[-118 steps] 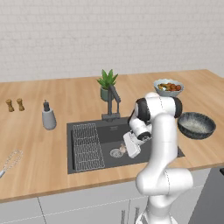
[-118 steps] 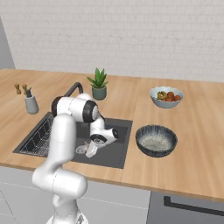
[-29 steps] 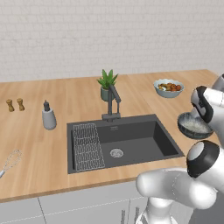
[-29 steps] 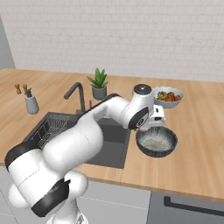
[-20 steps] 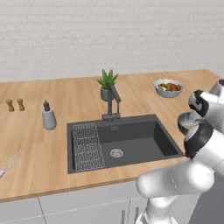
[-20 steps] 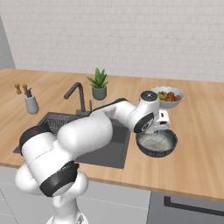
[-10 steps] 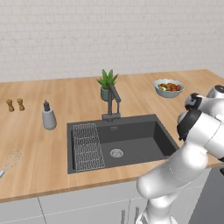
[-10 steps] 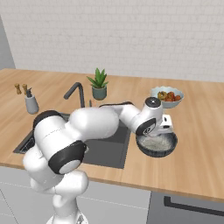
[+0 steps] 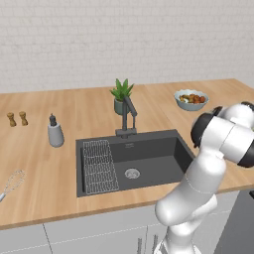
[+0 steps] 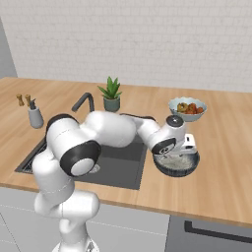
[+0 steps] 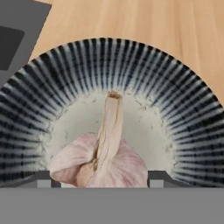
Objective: Pick the garlic from the sink and place it in the bowl. Then pick the bowl and place it in the microwave. Then close the microwave door and press the start button.
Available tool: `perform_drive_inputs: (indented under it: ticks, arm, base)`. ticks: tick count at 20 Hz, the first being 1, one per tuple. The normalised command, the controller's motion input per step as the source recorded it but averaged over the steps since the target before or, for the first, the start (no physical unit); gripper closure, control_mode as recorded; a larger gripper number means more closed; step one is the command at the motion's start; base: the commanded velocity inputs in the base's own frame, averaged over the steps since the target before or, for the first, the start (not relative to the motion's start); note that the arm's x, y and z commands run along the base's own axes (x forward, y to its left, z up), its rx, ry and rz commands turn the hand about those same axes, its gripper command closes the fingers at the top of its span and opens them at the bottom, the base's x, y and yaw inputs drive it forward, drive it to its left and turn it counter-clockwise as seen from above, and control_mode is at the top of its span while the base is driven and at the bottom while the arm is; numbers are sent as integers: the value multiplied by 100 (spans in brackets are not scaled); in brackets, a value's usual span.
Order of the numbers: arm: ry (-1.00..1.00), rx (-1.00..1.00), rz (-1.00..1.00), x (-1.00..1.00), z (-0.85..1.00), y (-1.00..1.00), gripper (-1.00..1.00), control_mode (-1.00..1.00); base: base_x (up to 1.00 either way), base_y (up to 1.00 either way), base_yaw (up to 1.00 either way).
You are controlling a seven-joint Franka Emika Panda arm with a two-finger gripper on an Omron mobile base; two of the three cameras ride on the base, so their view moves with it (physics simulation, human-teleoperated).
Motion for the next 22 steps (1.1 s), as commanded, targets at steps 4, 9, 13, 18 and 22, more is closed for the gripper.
perform_drive_inputs:
  ticks: [4,9,13,18,22]
  arm:
    - [0,0,0,12,-29,0,100,-100]
    - [0,0,0,4,-24,0,-100,-100]
    - [0,0,0,0,-13,0,-100,-100]
    - [0,0,0,-1,24,0,-100,-100]
    - [-2,0,0,-8,59,3,-100,-100]
  base:
    - [0,0,0]
    - [0,0,0]
    - [0,0,0]
    - [0,0,0]
    - [0,0,0]
